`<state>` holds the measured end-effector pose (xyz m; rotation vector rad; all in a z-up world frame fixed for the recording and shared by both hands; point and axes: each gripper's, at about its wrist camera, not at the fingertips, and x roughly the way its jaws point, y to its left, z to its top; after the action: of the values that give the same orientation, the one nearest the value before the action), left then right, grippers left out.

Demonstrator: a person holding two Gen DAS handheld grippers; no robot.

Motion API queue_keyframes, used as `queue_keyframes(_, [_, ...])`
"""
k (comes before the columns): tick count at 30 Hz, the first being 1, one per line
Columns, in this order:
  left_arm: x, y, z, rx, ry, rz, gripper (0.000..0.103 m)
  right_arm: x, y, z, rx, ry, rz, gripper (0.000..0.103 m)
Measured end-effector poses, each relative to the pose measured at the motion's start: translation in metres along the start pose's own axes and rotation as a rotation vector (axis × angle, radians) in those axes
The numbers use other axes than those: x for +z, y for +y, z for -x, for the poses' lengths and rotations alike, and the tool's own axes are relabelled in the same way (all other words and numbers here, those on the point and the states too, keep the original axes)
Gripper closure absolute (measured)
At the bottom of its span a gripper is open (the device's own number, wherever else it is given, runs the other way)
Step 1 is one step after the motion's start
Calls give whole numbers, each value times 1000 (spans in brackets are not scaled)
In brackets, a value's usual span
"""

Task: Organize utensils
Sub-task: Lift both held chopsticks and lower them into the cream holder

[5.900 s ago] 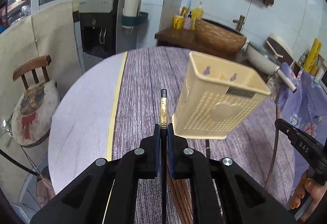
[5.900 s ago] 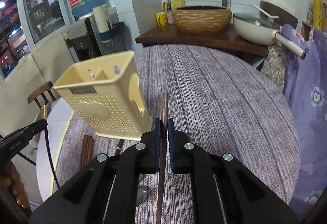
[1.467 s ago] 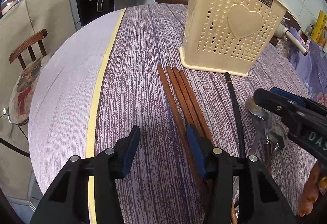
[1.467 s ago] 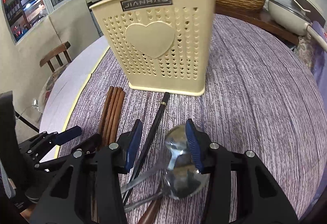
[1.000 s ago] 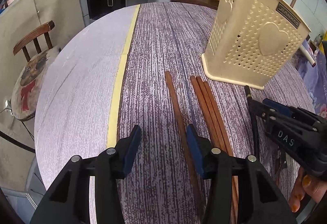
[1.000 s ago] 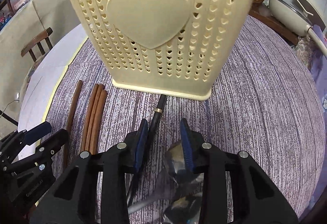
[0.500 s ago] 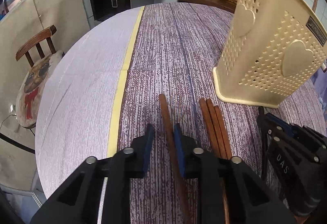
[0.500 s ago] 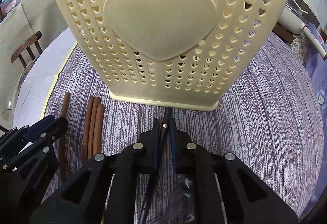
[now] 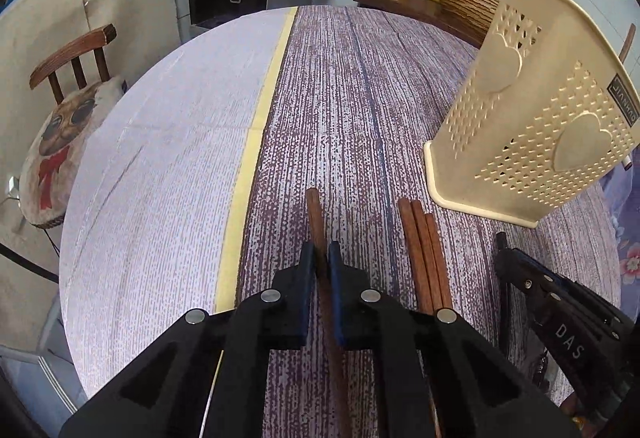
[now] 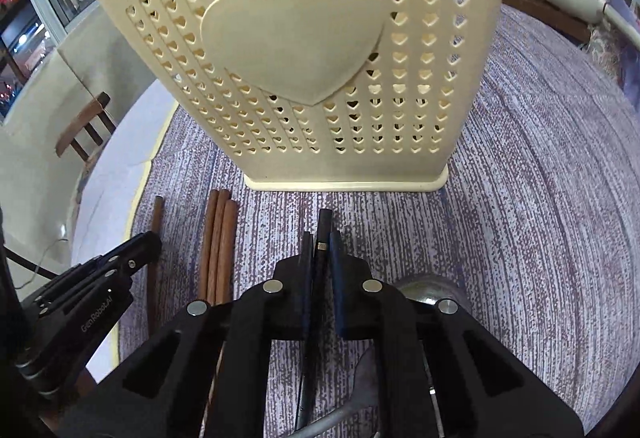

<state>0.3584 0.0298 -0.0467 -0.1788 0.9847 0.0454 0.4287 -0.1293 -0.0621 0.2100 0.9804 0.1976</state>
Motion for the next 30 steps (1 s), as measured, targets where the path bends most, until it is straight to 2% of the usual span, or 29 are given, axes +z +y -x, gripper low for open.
queue_keyframes(9, [3, -2, 27, -43, -78, 5, 95, -3, -11, 40, 75, -69, 14, 94])
queue_keyframes(16, [9, -9, 55, -90, -145, -12, 95, 5, -14, 88, 107, -167, 48, 94])
queue_keyframes(30, [12, -16, 128, -179, -285, -45, 95, 15, 18, 174, 144, -353, 162, 94])
